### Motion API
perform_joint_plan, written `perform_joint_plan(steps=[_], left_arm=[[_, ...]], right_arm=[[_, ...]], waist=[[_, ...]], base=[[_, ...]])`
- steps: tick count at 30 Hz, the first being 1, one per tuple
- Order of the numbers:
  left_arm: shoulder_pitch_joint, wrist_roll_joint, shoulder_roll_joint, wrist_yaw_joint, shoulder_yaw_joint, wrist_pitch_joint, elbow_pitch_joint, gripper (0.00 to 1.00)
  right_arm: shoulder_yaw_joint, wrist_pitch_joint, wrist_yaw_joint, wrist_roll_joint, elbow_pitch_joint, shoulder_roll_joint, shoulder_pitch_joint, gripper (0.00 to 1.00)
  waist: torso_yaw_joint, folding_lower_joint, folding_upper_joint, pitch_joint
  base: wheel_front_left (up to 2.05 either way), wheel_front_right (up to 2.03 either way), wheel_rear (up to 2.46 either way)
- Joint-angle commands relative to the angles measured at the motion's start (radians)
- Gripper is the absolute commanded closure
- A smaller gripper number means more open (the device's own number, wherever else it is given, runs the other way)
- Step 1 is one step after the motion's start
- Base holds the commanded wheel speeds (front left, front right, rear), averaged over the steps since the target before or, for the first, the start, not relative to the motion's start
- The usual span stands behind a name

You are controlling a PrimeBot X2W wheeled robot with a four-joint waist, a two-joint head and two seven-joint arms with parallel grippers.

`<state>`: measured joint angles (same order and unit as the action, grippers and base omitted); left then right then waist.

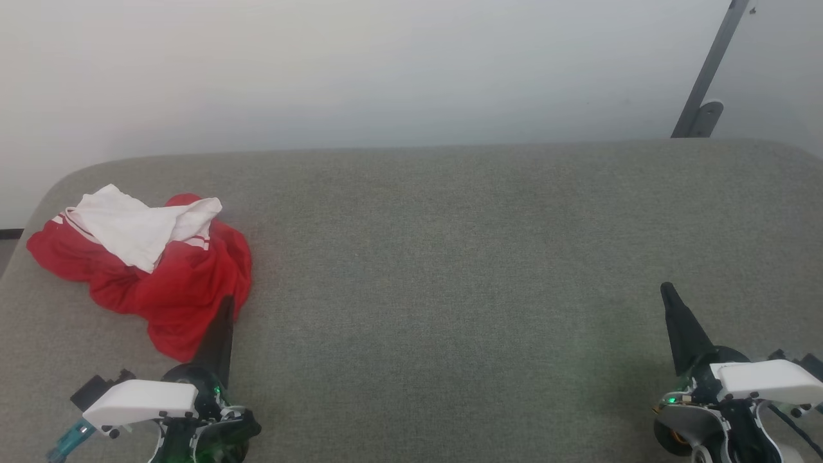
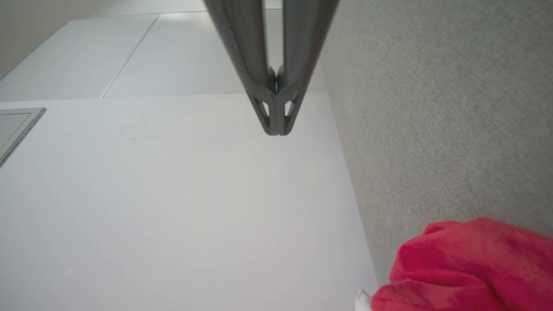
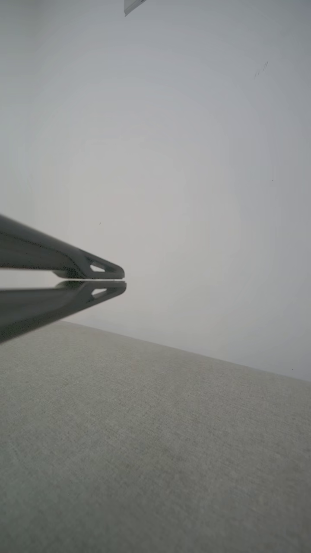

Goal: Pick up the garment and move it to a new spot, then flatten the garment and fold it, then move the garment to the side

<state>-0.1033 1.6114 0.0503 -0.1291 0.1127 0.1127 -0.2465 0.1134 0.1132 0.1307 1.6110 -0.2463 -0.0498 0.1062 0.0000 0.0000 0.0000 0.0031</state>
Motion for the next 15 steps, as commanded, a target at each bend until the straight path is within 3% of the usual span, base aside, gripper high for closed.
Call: perform_joint_plan(steps=[1,15], left_arm=[[-0.011,0.003,0.001,-0.005,0.003,0.002,0.000,1.00],[-0.011,0.003,0.001,-0.005,0.003,0.002,0.000,1.00]], right_arm=[[0.001,0.001,0.002,0.004,0.000,-0.002,0.005,1.00],[0.001,0.001,0.002,0.004,0.000,-0.002,0.005,1.00]], waist=[[0.000,0.0000,0.0000,0.000],[0.000,0.0000,0.0000,0.000]], base=[[0.00,0.00,0.00],[0.00,0.00,0.00]])
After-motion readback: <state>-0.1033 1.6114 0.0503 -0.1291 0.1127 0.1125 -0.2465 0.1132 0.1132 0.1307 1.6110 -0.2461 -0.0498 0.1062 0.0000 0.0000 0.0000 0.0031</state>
